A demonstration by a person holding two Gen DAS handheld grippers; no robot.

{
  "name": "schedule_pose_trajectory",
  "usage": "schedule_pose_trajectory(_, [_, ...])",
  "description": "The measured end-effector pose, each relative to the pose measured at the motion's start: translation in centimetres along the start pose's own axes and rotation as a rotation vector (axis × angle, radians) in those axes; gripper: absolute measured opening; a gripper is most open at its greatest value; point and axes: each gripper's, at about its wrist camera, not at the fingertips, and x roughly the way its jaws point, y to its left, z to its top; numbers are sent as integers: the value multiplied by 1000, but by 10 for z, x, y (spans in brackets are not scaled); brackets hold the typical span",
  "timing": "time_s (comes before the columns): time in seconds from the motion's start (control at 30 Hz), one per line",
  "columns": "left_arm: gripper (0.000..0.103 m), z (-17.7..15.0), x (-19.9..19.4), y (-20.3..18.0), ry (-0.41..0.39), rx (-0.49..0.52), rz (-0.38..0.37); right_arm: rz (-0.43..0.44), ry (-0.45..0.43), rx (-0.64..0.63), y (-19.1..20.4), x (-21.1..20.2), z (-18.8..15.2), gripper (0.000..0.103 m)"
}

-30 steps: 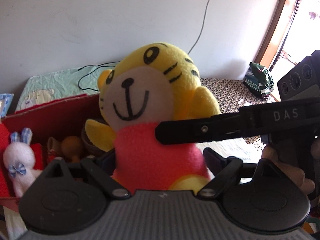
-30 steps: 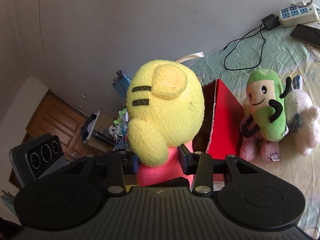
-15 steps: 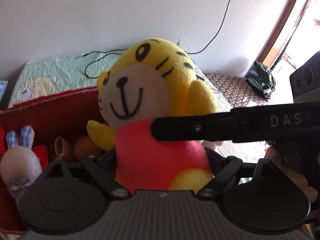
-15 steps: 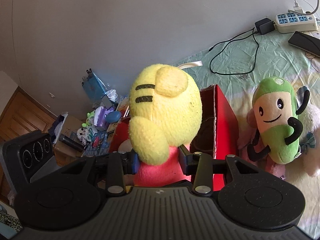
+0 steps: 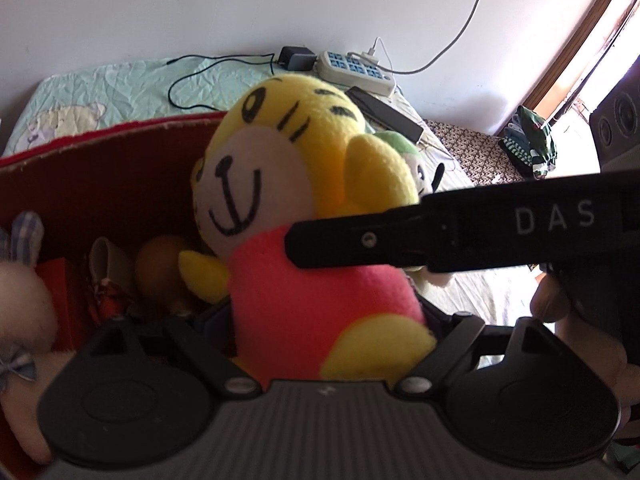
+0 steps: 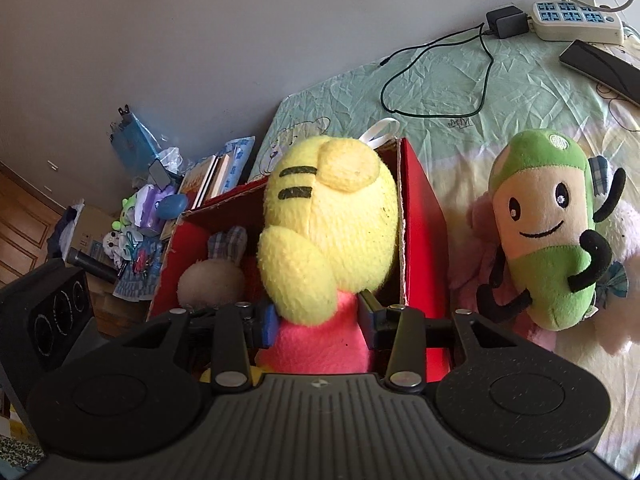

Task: Organize objects
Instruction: 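Lower the tiger into the red box and open the right gripper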

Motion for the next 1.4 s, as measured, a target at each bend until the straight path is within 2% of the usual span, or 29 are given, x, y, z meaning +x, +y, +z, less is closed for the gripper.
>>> schedule_pose_trajectory(0.13, [87,0,7,5,20,-13,1,-21,0,5,-1,6,-1,44])
schedule_pose_trajectory(0.37, [87,2,17,7,37,-10,11,-56,-28,-59,8,7,-4,45])
schedule_pose_trajectory(0.53, [87,2,22,5,51,-4,30,-99,-77,-78,9,-2,-8,49])
schedule_pose_trajectory(0.63, [86,3,24,4,54,-4,40,-83,-115,-47,5,-12,-7,49])
schedule_pose_trajectory(0.77, [86,4,25,5,67,-14,50,-83,-139,-39,4,-16,-8,42])
schedule_pose_trajectory(0.9, [87,4,28,2,75,-1,79,-83,-119,-46,5,-8,-12,33])
schedule_pose_trajectory(1.03, [88,4,32,0,88,3,107,-113,-108,-58,5,-1,-17,33])
schedule_pose_trajectory(1.4, [88,4,33,-4,97,-4,138,-114,-129,-58,4,-3,-20,31])
